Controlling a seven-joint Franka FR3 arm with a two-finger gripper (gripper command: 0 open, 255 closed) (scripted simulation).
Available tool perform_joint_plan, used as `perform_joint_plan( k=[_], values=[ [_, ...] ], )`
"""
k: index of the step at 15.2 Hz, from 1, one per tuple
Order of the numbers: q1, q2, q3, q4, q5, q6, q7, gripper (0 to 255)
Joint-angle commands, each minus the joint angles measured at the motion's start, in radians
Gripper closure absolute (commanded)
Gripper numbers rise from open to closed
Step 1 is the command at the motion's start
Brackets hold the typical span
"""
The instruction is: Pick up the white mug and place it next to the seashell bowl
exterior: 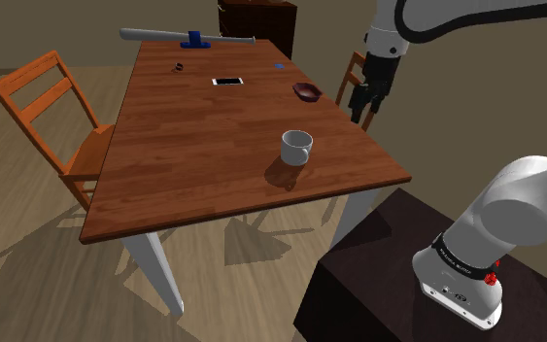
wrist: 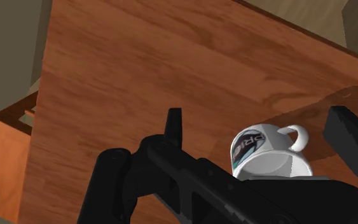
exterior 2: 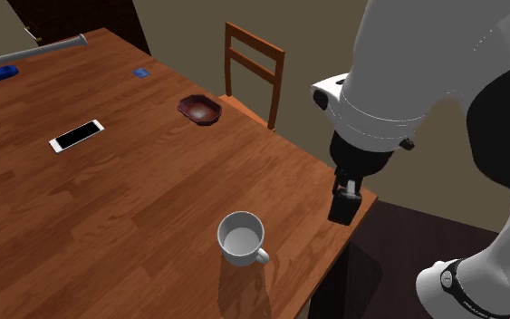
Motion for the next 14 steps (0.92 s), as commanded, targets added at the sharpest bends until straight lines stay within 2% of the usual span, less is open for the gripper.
perform_joint_plan(
  k=[1, 7, 14],
  values=[
    [-0.002, 0.073, 0.001, 0.010, 0.007, 0.070, 0.006, 0],
    [-0.005, 0.294, 0.001, 0.076, 0.028, 0.239, 0.016, 0],
    [-0.006, 0.562, 0.001, 0.215, 0.053, 0.384, 0.021, 0]
  ],
)
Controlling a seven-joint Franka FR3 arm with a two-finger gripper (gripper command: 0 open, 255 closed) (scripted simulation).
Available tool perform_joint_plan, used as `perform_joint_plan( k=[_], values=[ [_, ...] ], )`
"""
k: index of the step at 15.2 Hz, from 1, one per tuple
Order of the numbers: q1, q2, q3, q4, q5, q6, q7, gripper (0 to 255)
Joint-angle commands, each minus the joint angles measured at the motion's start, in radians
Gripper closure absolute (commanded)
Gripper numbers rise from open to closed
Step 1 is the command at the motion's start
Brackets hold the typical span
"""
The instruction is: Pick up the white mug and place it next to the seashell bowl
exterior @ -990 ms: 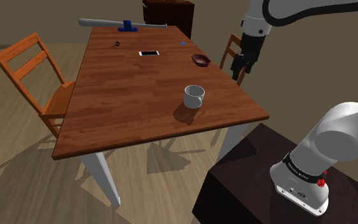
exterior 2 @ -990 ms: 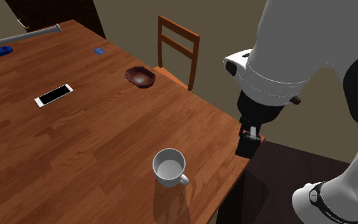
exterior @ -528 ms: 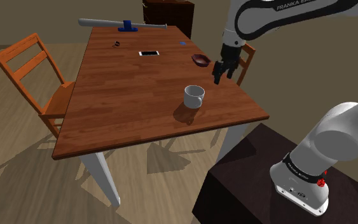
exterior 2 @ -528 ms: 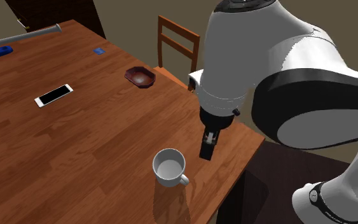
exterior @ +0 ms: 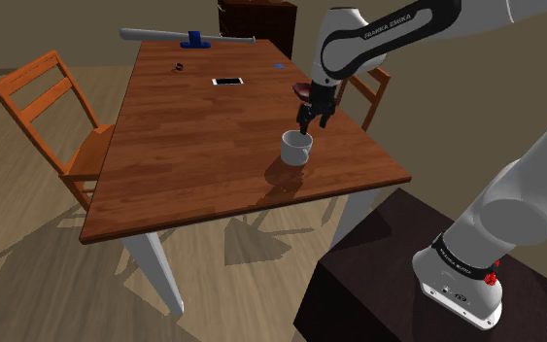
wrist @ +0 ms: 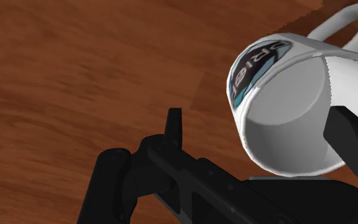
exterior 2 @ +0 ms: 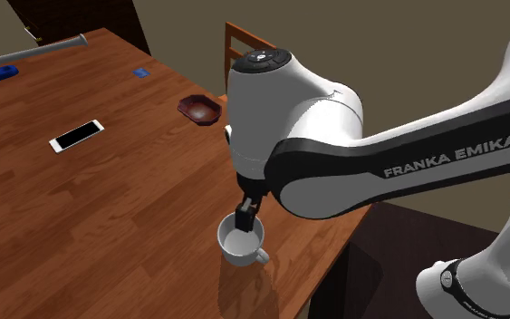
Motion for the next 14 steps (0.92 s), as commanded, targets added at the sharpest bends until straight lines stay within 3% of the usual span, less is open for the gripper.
perform_joint_plan(
  k=[1, 8, 14],
  values=[
    [-0.001, 0.056, -0.001, 0.034, 0.006, 0.026, -0.002, 0],
    [0.002, 0.109, 0.001, -0.005, 0.006, 0.117, -0.001, 0],
    [0.002, 0.114, 0.002, -0.007, 0.005, 0.125, -0.001, 0]
  ],
)
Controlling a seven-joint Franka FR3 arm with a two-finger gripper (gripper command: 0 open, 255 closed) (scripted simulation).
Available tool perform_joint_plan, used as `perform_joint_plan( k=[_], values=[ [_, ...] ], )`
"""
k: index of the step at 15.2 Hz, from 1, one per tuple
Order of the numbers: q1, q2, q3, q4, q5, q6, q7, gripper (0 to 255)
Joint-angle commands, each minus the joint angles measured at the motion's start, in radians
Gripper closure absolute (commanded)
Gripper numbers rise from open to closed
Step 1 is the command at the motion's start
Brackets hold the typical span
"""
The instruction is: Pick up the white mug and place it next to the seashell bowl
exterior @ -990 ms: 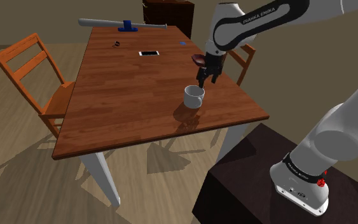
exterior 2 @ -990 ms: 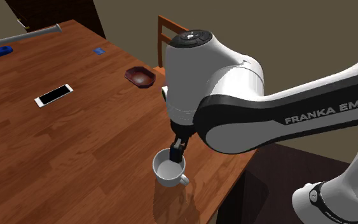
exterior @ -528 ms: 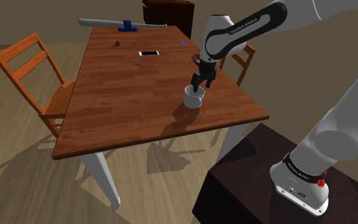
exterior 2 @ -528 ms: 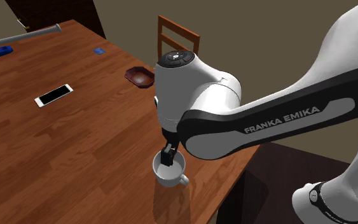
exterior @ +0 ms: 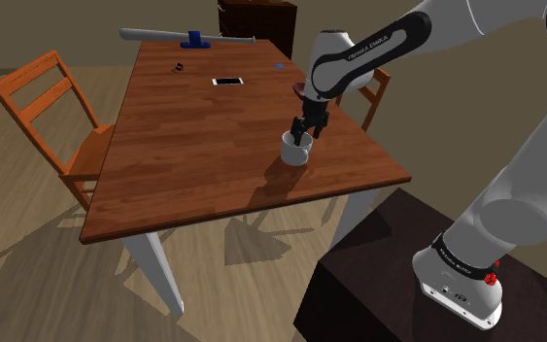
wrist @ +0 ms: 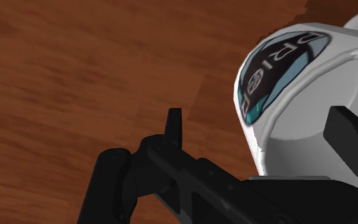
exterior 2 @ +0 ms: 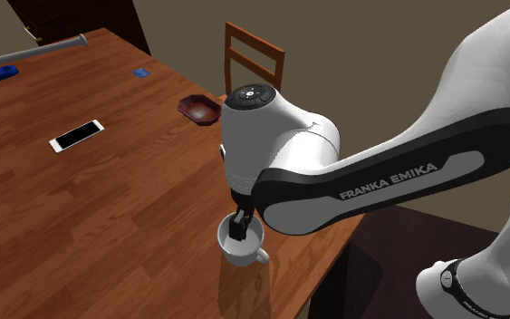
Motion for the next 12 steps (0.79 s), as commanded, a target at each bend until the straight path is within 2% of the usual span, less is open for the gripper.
perform_joint_plan(
  k=[1, 2, 3, 12],
  values=[
    [0.000, 0.000, 0.000, 0.000, 0.000, 0.000, 0.000, 0],
    [0.000, 0.000, 0.000, 0.000, 0.000, 0.000, 0.000, 0],
    [0.000, 0.000, 0.000, 0.000, 0.000, 0.000, 0.000, 255],
    [0.000, 0.000, 0.000, 0.000, 0.000, 0.000, 0.000, 255]
  ],
)
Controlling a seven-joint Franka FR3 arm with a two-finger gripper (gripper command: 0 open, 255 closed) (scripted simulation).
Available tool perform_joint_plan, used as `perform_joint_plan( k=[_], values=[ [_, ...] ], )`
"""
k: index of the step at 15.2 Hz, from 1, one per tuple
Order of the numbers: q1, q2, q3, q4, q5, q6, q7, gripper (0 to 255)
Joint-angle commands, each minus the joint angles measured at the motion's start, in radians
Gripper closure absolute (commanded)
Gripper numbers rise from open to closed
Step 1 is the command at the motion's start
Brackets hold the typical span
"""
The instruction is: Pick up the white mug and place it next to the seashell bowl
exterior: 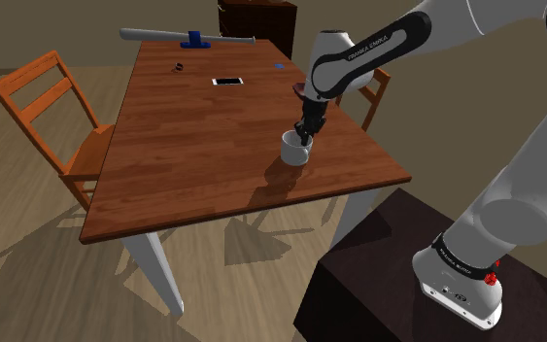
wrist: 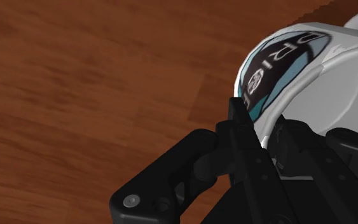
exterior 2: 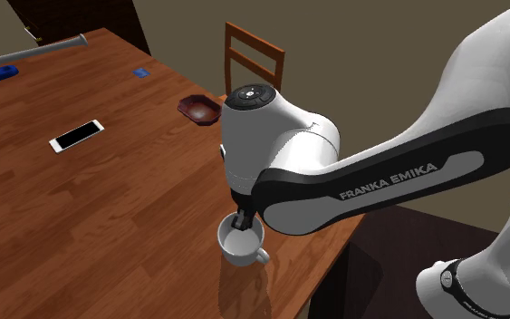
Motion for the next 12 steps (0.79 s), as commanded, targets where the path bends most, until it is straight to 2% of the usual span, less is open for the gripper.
perform_joint_plan(
  k=[1, 12],
  values=[
    [0.000, -0.008, 0.000, 0.005, 0.000, -0.013, 0.000, 255],
    [-0.002, -0.085, -0.001, 0.072, 0.000, -0.157, 0.005, 255]
  ],
)
